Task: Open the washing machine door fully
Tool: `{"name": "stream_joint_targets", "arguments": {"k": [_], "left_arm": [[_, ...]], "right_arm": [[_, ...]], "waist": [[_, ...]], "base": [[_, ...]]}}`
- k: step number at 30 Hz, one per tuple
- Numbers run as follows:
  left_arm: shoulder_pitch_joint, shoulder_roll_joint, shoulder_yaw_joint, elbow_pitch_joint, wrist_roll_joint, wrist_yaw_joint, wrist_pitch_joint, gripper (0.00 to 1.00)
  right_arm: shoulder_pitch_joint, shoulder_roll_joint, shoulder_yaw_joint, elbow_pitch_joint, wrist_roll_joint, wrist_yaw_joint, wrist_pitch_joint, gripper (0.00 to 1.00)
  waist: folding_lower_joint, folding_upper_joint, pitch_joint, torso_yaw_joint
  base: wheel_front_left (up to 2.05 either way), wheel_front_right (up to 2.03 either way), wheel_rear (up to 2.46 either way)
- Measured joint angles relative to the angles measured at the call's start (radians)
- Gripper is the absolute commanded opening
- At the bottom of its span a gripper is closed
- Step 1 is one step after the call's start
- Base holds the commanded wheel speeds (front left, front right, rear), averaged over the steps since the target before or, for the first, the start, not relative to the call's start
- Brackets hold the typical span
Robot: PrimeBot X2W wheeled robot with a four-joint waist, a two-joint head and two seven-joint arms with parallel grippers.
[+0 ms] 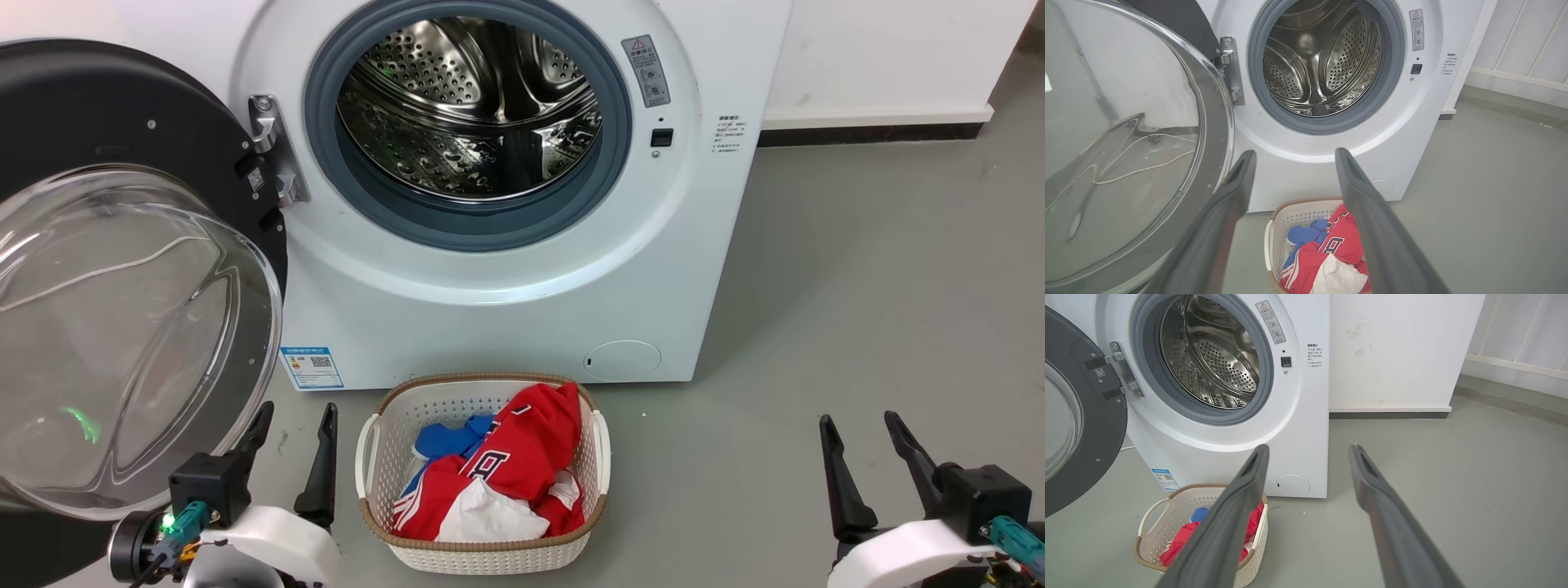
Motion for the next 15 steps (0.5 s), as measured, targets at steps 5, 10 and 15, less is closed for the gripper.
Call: {"name": "stream_joint_targets", "arguments": {"k": [5, 10, 15], "left_arm": [[-0.001, 0.000, 0.000, 0.005, -0.002, 0.001, -0.011, 1.00], [-0.002, -0.002, -0.002, 0.012, -0.009, 0.000, -0.017, 1.00], [-0.005, -0.001, -0.002, 0.015, -0.009, 0.000, -0.020, 1.00]], "right_arm": [[-0.004, 0.000, 0.004, 0.003, 0.001, 0.000, -0.001, 1.00], [-0.004, 0.000, 0.004, 0.005, 0.002, 0.000, -0.001, 1.00], [-0.009, 0.000, 0.006, 0.005, 0.005, 0.000, -0.001, 1.00]], "waist": [[0.0000, 0.0000, 0.000, 0.005], [0.0000, 0.0000, 0.001, 0.011], [0.0000, 0.0000, 0.004, 0.013]], "base": [[0.00, 0.00, 0.00], [0.00, 0.00, 0.00], [0.00, 0.00, 0.00]]}}
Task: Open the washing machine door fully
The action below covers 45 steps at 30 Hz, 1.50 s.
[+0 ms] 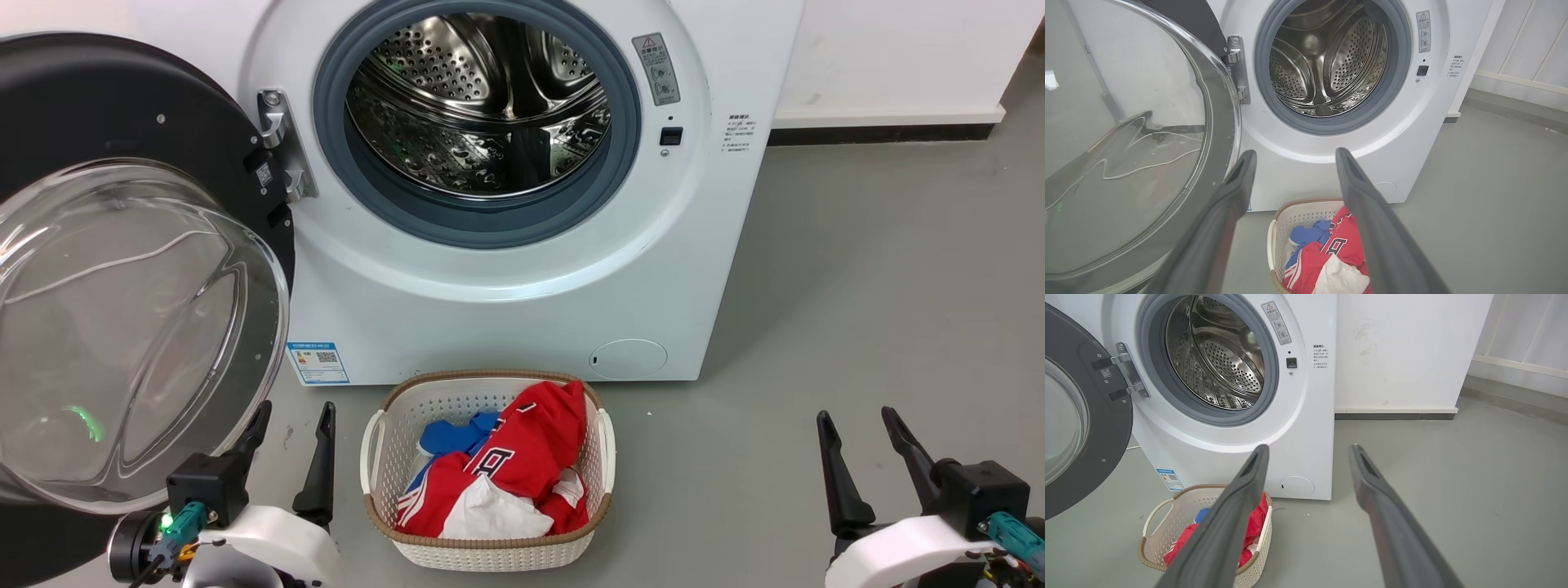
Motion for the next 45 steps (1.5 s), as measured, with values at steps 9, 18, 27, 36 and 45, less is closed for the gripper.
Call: {"name": "stream_joint_targets", "arguments": {"k": [9, 18, 27, 36, 45], "left_arm": [[0.019, -0.015, -0.011, 0.029, -0.002, 0.000, -0.001, 0.00], [0.031, -0.053, 0.029, 0.044, -0.131, -0.027, 0.032, 0.00], [0.026, -0.085, 0.076, 0.054, -0.260, -0.056, 0.066, 0.00], [0.016, -0.113, 0.117, 0.061, -0.376, -0.081, 0.095, 0.00], [0.010, -0.139, 0.156, 0.065, -0.480, -0.106, 0.124, 0.00]], "right_arm": [[0.022, 0.001, 0.002, 0.036, 0.003, 0.000, 0.002, 0.00], [0.019, 0.001, -0.006, 0.066, 0.171, 0.000, 0.026, 0.00], [0.000, 0.001, -0.012, 0.081, 0.338, 0.000, 0.046, 0.00], [-0.022, 0.001, -0.018, 0.096, 0.494, 0.000, 0.063, 0.00], [-0.041, 0.001, -0.023, 0.110, 0.631, 0.000, 0.078, 0.00]], "waist": [[0.0000, 0.0000, 0.002, 0.000], [0.0000, 0.0000, 0.005, 0.001], [0.0000, 0.0000, 0.008, 0.003], [0.0000, 0.0000, 0.010, 0.004], [0.0000, 0.0000, 0.013, 0.006]], "base": [[0.00, 0.00, 0.00], [0.00, 0.00, 0.00], [0.00, 0.00, 0.00], [0.00, 0.00, 0.00], [0.00, 0.00, 0.00]]}}
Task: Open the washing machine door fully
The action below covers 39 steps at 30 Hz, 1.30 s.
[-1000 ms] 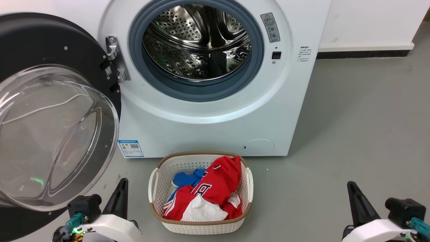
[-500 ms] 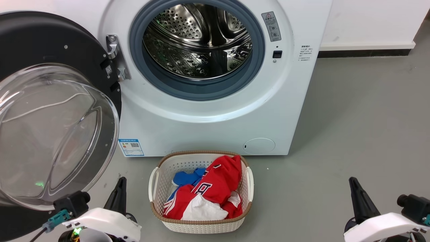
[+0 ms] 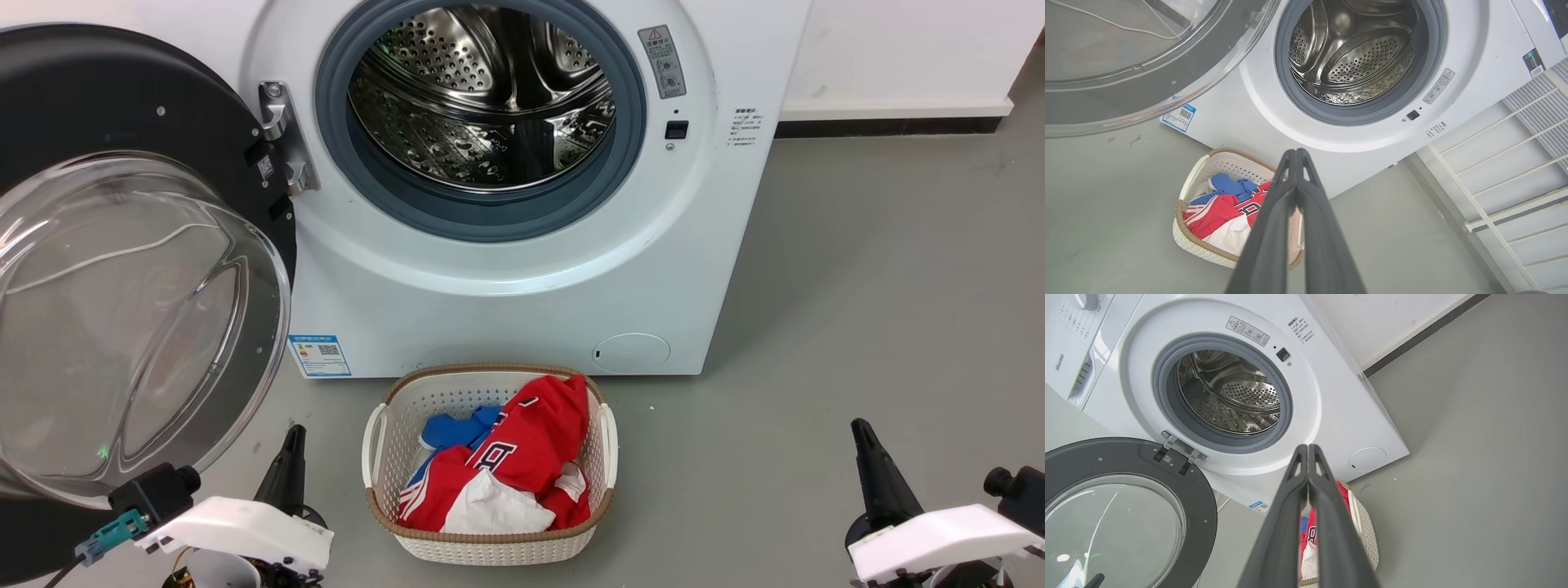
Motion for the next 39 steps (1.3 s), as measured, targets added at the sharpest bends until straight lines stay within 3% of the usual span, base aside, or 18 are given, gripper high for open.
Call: {"name": "stream_joint_targets", "arguments": {"k": [39], "left_arm": [[-0.031, -0.095, 0.138, 0.018, -0.374, -0.086, 0.097, 0.00]], "right_arm": [[-0.066, 0.000, -0.021, 0.051, 0.492, 0.000, 0.057, 0.00]], "waist": [[0.0000, 0.0000, 0.013, 0.007]], "base": [[0.00, 0.00, 0.00]]}}
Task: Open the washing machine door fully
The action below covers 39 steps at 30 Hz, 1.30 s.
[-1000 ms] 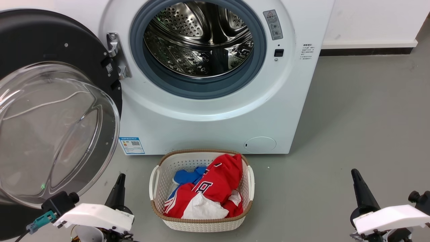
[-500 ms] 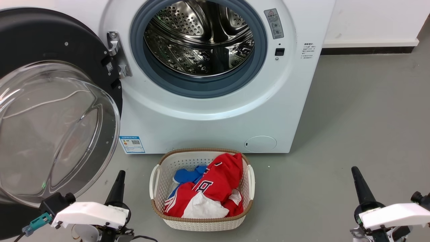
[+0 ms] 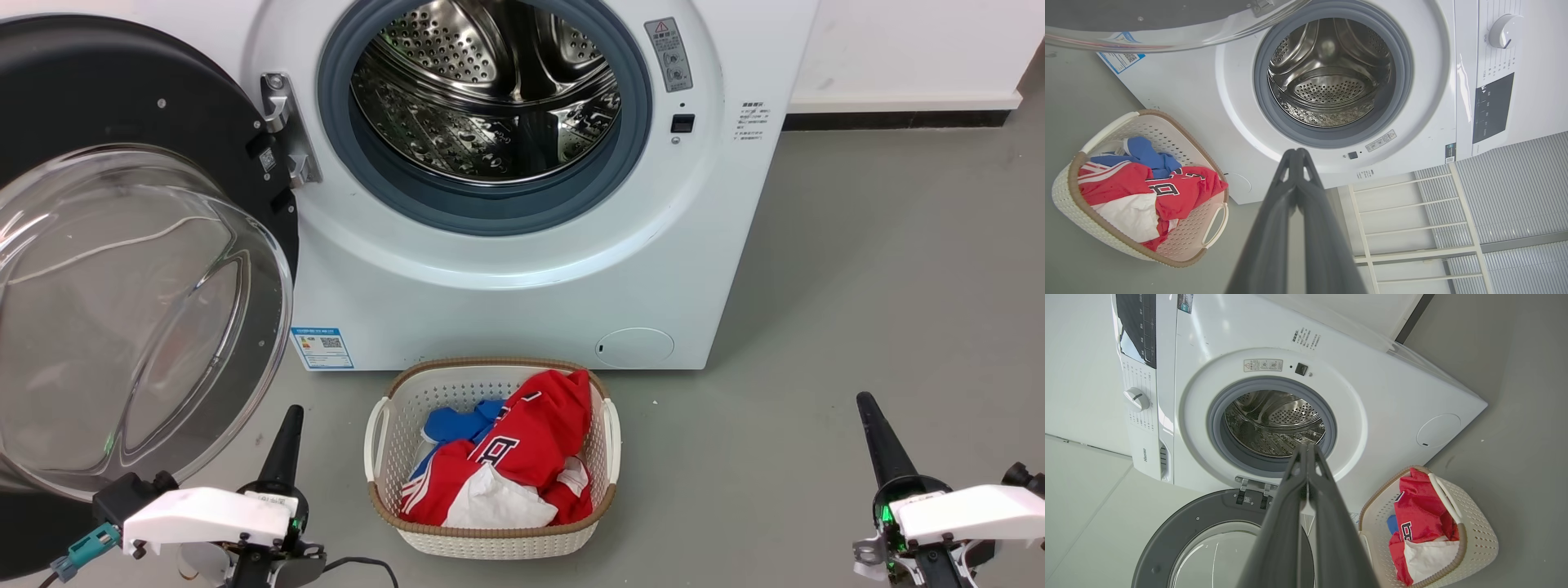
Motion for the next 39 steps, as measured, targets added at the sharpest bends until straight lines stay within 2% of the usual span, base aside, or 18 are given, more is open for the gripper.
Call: {"name": "stream_joint_targets", "arguments": {"k": [39], "left_arm": [[-0.021, -0.068, 0.097, 0.014, -0.260, -0.061, 0.070, 0.00]], "right_arm": [[-0.050, 0.000, -0.015, 0.036, 0.344, 0.000, 0.042, 0.00]], "waist": [[0.0000, 0.0000, 0.013, 0.007]], "base": [[0.00, 0.00, 0.00]]}}
